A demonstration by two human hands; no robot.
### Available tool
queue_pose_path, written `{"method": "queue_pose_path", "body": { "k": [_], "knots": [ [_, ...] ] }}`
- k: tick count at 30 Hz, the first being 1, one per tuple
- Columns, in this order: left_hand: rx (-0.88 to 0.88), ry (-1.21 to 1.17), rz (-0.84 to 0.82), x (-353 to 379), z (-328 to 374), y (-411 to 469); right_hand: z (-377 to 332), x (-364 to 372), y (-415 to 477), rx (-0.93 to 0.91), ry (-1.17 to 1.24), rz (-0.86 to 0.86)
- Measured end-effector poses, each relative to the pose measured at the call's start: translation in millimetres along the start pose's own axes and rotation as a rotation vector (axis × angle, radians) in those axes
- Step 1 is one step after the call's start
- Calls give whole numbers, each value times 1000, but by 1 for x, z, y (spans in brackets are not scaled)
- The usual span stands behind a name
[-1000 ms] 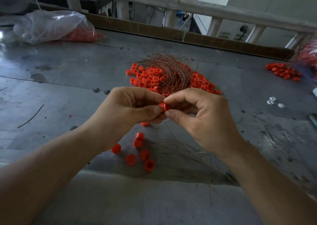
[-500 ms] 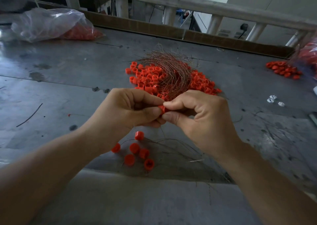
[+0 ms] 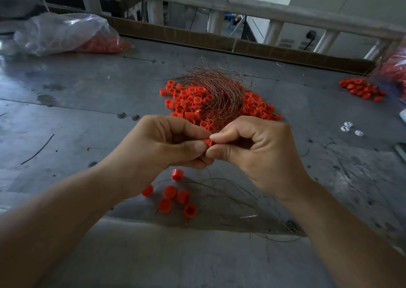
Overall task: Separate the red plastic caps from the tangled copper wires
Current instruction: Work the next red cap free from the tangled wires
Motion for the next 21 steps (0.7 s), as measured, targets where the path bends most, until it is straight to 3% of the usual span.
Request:
{"method": "queue_pose_path", "body": {
  "k": [4,9,14,17,21],
  "knots": [
    [-44,-43,-67,-1,0,-1,1,-2,0,71,138,-116],
    [-75,-75,-102,-1,-2,-1,-2,-2,1,50,-41,-316],
    [0,-49,-159,3,0,-2,-3,-2,1,20,-140,-276],
    [48,131,-72,8,-2,-3,-4,0,-1,-1,-172,-263],
    [95,137,-48,12,-1,-5,-8,2,-2,-13,-177,-239]
  ]
}}
Point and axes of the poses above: each hand's wrist, its own y-axis towards the middle knuckle, its own x-axis out of the palm, z = x × y, the point moved 2 cm from there along y, towards the middle knuckle, and after that the axes turned 14 degrees about -z, right-handed, at the moved point
